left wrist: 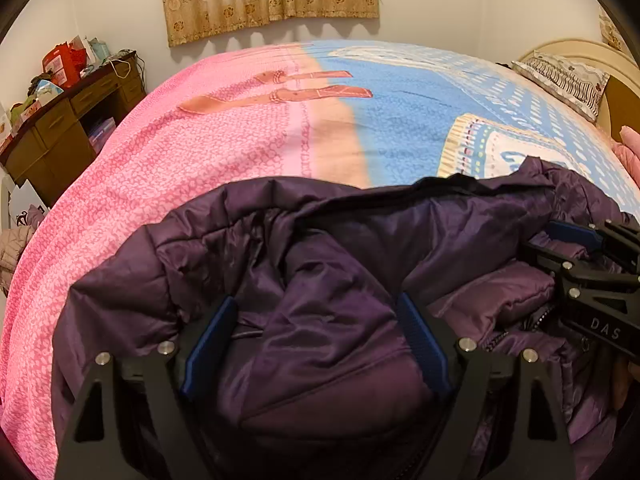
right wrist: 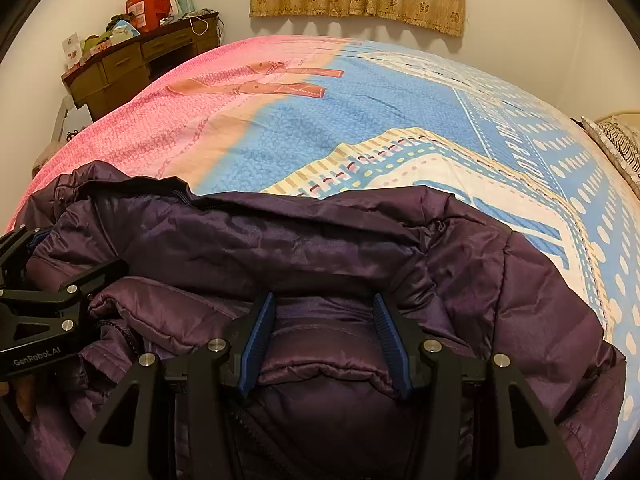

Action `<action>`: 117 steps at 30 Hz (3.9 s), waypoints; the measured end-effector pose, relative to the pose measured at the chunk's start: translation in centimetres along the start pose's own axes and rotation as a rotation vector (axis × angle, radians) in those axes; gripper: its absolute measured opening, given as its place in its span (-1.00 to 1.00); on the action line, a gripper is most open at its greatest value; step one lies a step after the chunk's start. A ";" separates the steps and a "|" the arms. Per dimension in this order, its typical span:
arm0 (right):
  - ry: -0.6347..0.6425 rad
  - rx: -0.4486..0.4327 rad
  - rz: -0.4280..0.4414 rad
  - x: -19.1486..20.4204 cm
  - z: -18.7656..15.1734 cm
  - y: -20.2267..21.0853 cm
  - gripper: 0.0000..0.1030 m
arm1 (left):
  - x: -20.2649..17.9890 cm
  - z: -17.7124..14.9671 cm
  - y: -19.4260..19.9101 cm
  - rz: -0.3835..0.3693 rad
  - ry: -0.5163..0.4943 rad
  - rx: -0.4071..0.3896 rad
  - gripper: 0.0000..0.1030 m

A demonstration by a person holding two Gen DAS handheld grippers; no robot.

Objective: Fold large clothes

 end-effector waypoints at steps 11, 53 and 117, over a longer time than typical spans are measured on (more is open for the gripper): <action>0.001 0.001 -0.004 0.0 0.0 0.0 0.02 | 0.0 0.1 -0.1 -0.002 -0.002 0.001 0.68; 0.070 -0.003 0.060 -2.7 -2.9 9.5 0.22 | 0.1 -0.4 12.7 -0.122 0.041 -0.199 0.69; -0.250 -0.098 0.573 -6.1 -41.3 20.1 -0.15 | 3.8 -38.3 17.1 -0.389 0.122 -0.121 0.40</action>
Point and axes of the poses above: each gripper's, at about its wrist camera, not at the fingertips, and y roughly against the way its jaws point, x to its left, z to its top, the point moved 7 cm from there along -y, roughly the way its jaws point, and after that the axes turned 12 degrees about x, right-handed, at the moved point
